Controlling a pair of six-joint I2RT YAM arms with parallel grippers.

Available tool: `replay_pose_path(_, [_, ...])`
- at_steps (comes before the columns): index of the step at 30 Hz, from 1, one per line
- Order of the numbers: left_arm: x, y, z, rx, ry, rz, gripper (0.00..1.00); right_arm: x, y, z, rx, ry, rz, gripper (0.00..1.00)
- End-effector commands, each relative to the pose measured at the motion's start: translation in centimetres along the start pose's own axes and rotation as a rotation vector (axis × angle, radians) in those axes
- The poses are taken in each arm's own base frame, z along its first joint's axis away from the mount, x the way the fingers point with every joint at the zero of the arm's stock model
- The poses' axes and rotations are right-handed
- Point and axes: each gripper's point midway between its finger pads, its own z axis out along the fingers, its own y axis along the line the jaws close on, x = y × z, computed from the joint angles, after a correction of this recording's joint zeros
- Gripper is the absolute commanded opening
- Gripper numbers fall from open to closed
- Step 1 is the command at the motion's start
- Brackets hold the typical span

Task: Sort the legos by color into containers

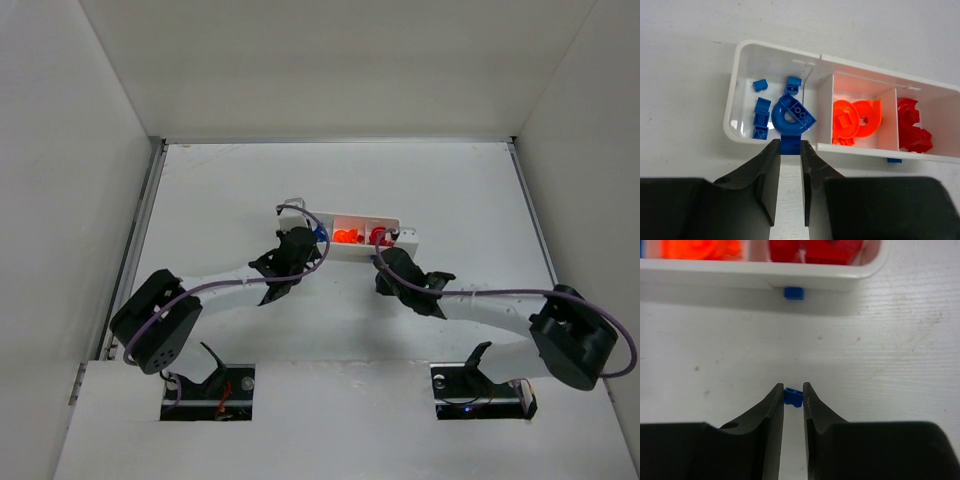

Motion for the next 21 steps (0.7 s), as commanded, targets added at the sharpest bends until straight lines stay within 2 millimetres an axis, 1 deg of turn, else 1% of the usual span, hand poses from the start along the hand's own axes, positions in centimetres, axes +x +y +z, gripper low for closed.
replay_pose_path(1, [-2.3,-1.1,1.2,0.012,-0.049,-0.046,0.13,-2.5,1.7,-2.6,-0.071,-0.091,0.024,0.21])
replay_pose_path(4, [-1.9,-0.9,2.0,0.003,-0.032,-0.042,0.17,-3.7,2.7,-4.5,-0.126,-0.131,0.038,0.21])
replay_pose_path(6, [-1.9,-0.9,2.2,-0.004,-0.034,-0.040,0.23,-4.6,3.6,-5.5,-0.170,-0.151,0.043,0.21])
replay_pose_path(9, [-2.5,-0.5,2.3,-0.014,-0.047,-0.052,0.32,-6.0,5.1,-6.3,-0.225,-0.174,0.048,0.21])
replay_pose_path(11, [-3.0,-0.5,1.8,-0.010,-0.059,-0.060,0.36,-6.9,6.4,-6.5,-0.256,-0.182,0.035,0.21])
replay_pose_path(14, [-4.0,-0.4,0.8,0.002,-0.087,-0.078,0.37,-8.4,8.5,-6.2,-0.294,-0.189,0.014,0.21])
replay_pose_path(17, [-4.7,0.1,-0.8,0.014,-0.114,-0.093,0.37,-10.8,10.5,-5.2,-0.324,-0.203,0.009,0.21])
replay_pose_path(19, [-4.7,0.8,-2.1,0.020,-0.129,-0.103,0.35,-11.9,12.0,-4.7,-0.343,-0.214,0.008,0.21])
replay_pose_path(21, [-4.4,1.4,-3.1,0.025,-0.132,-0.111,0.34,-12.7,13.2,-3.5,-0.351,-0.222,0.005,0.22])
